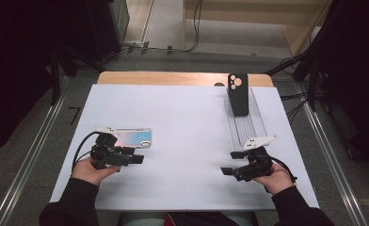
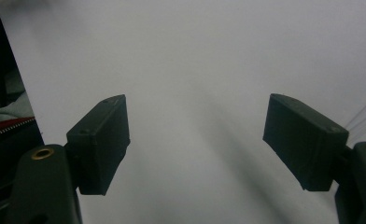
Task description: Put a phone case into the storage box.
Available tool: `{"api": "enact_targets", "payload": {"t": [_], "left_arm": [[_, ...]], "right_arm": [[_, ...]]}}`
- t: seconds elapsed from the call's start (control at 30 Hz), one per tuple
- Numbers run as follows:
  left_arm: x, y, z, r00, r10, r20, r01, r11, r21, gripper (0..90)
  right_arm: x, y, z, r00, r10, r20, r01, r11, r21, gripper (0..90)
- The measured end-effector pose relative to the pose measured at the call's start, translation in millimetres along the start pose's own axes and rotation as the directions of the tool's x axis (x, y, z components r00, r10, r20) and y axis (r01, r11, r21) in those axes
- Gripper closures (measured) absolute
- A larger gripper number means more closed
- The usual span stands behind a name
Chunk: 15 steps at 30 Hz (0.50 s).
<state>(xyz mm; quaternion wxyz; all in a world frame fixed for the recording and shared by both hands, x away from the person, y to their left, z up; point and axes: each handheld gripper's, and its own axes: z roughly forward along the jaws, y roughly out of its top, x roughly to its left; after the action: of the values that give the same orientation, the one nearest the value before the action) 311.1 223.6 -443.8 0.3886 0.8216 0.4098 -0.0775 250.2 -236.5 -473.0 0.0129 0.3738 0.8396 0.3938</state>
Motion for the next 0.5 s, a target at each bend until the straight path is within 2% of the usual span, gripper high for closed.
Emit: {"api": "enact_targets", "payload": {"t": [0.07, 0.17, 0.2, 0.23, 0.3, 0.43, 0.5], "left_arm": [[3.1, 3.0, -4.0, 0.9994, -0.004, -0.034, 0.003, 1.0000, -0.008, 42.0], [11.0, 4.9, -9.0, 0.9968, 0.005, -0.080, -0.007, 0.9998, -0.020, 57.8], [13.7, 4.6, -10.3, 0.9939, 0.018, -0.108, -0.021, 0.9995, -0.024, 61.6], [16.2, 3.8, -11.0, 0.9884, 0.039, -0.147, -0.043, 0.9987, -0.027, 65.9], [21.8, 1.9, -11.2, 0.9837, 0.042, -0.175, -0.046, 0.9988, -0.018, 74.5], [35.8, 1.9, -13.3, 0.9898, -0.018, -0.142, 0.014, 0.9996, -0.024, 85.9], [42.5, 3.7, -13.6, 0.9905, -0.038, -0.132, 0.036, 0.9991, -0.021, 90.0]], "right_arm": [[0.3, -0.1, -0.7, 1.0000, -0.006, 0.000, 0.006, 1.000, -0.006, 20.9], [0.7, -0.2, -0.7, 1.0000, -0.006, 0.001, 0.006, 1.000, -0.007, 20.9], [0.9, -0.2, -0.6, 1.0000, -0.005, 0.002, 0.005, 1.000, -0.007, 20.9], [1.2, -0.1, -0.7, 1.0000, -0.004, 0.002, 0.004, 1.000, -0.006, 20.9], [1.6, 0.2, -0.6, 1.0000, -0.001, 0.001, 0.001, 1.000, -0.004, 20.9], [1.7, 0.4, 0.6, 1.0000, -0.009, -0.003, 0.009, 1.000, -0.003, 20.9], [1.7, 0.3, 0.8, 1.0000, -0.008, -0.004, 0.008, 1.000, -0.004, 20.9]]}}
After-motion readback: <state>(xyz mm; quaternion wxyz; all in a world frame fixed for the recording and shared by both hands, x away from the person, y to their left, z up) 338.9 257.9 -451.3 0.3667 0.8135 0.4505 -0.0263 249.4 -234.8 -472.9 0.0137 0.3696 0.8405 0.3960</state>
